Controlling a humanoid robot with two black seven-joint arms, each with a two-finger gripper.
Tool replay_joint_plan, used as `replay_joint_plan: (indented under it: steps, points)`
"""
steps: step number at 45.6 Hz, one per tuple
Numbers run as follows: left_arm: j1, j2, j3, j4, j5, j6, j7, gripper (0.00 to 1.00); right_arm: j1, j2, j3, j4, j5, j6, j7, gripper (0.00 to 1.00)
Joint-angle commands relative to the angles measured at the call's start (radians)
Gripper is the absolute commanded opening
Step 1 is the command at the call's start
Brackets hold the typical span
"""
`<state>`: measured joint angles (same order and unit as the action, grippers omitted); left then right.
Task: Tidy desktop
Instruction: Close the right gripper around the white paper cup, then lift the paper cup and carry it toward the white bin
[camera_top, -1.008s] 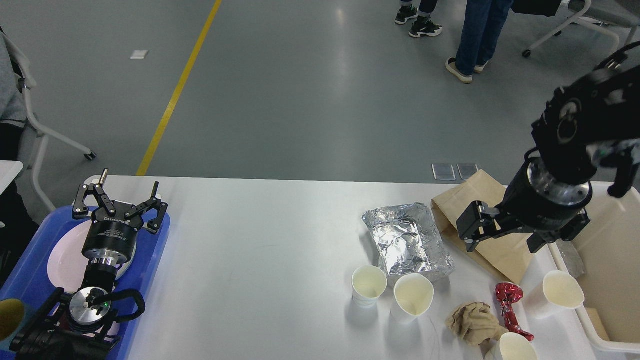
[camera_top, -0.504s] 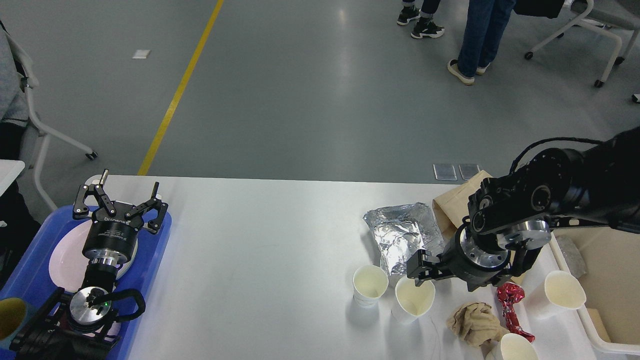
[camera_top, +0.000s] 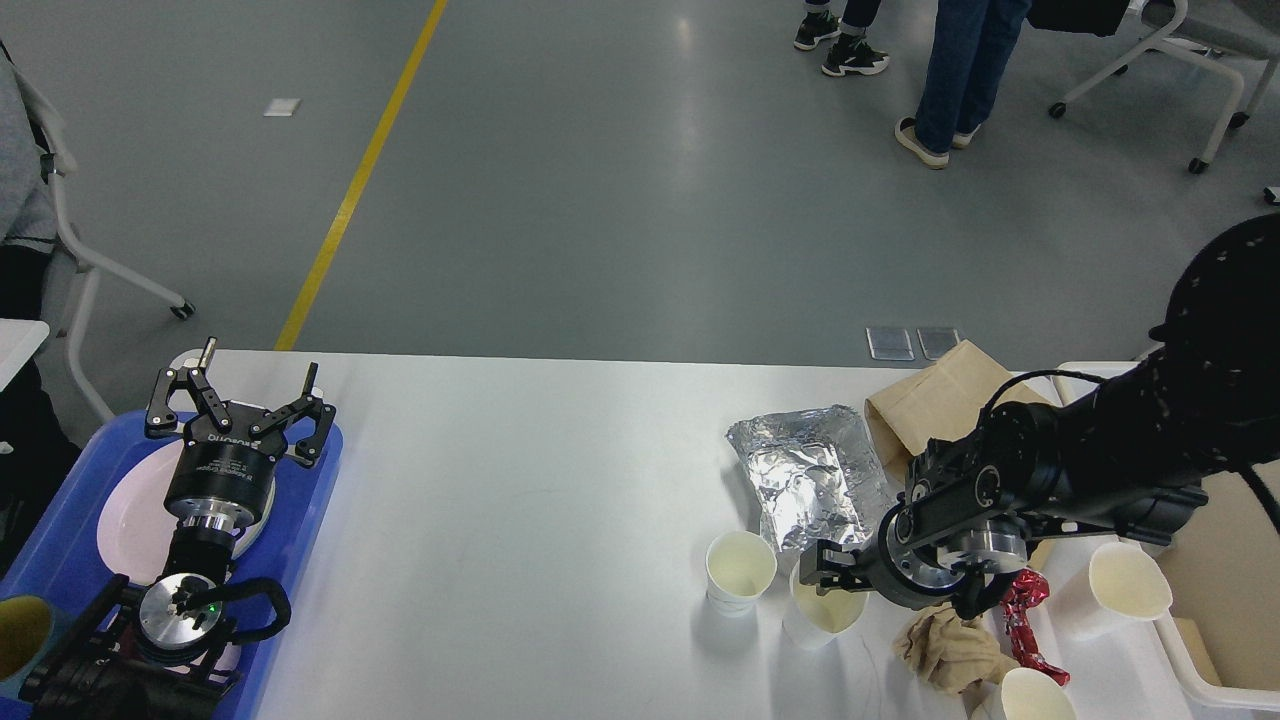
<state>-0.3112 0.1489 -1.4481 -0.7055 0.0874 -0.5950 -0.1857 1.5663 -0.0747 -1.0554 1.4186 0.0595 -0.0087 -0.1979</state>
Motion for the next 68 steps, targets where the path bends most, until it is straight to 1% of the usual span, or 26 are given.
replay_joint_plan:
  steps: [1, 2, 3, 5, 7, 10, 12, 13, 14, 24, 44, 48, 52, 56, 68]
  points:
    - [0.000, 0.000, 0.000, 0.000, 0.000, 0.001, 0.000, 0.96, -0.022, 0.003, 0.006, -0.046, 0.016, -0.001, 0.000, 0.96]
    - [0.000, 0.000, 0.000, 0.000, 0.000, 0.001, 0.000, 0.96, -0.023, 0.001, 0.006, -0.046, 0.022, -0.001, 0.000, 0.92]
    - [0.000, 0.001, 0.000, 0.000, 0.000, 0.000, 0.000, 0.96, -0.026, 0.000, 0.006, -0.046, 0.028, -0.001, 0.000, 0.86]
    - [0.001, 0.000, 0.000, 0.000, 0.000, 0.000, 0.000, 0.96, -0.037, 0.001, 0.005, -0.044, 0.043, -0.001, 0.000, 0.69]
    - [0.000, 0.000, 0.000, 0.000, 0.000, 0.000, 0.000, 0.96, -0.043, 0.001, 0.005, -0.044, 0.055, 0.004, 0.000, 0.49]
    - [0.000, 0.000, 0.000, 0.001, 0.000, 0.000, 0.000, 0.96, -0.046, 0.000, 0.005, -0.040, 0.066, 0.013, 0.000, 0.21]
    - [0.000, 0.000, 0.000, 0.001, 0.000, 0.000, 0.000, 0.96, -0.048, -0.002, 0.005, -0.040, 0.074, 0.013, 0.000, 0.06]
    - [0.000, 0.001, 0.000, 0.000, 0.000, 0.000, 0.000, 0.96, -0.049, -0.002, 0.006, -0.040, 0.078, 0.013, 0.000, 0.01]
    - [0.000, 0.000, 0.000, 0.000, 0.000, 0.000, 0.000, 0.96, -0.051, -0.002, 0.008, -0.040, 0.083, 0.013, 0.000, 0.00]
    - [0.000, 0.000, 0.000, 0.001, 0.000, 0.000, 0.000, 0.96, -0.042, -0.004, 0.009, -0.037, 0.097, 0.006, 0.003, 0.00]
    - [0.000, 0.000, 0.000, 0.000, 0.000, 0.000, 0.000, 0.96, -0.026, -0.010, 0.022, -0.018, 0.102, 0.027, 0.006, 0.00]
    - [0.000, 0.000, 0.000, 0.000, 0.000, 0.000, 0.000, 0.96, 0.000, -0.036, 0.022, 0.002, 0.108, 0.091, 0.008, 0.00]
    - [0.001, 0.000, 0.002, 0.000, 0.000, 0.000, 0.000, 0.96, 0.069, -0.097, 0.020, 0.035, 0.146, 0.197, 0.009, 0.00]
    - [0.000, 0.001, 0.002, 0.000, 0.000, 0.000, 0.000, 0.96, 0.148, -0.129, 0.014, 0.078, 0.155, 0.289, 0.009, 0.00]
    - [0.000, 0.000, 0.003, 0.000, 0.000, 0.000, 0.000, 0.96, 0.493, -0.195, -0.054, 0.183, 0.154, 0.515, 0.009, 0.00]
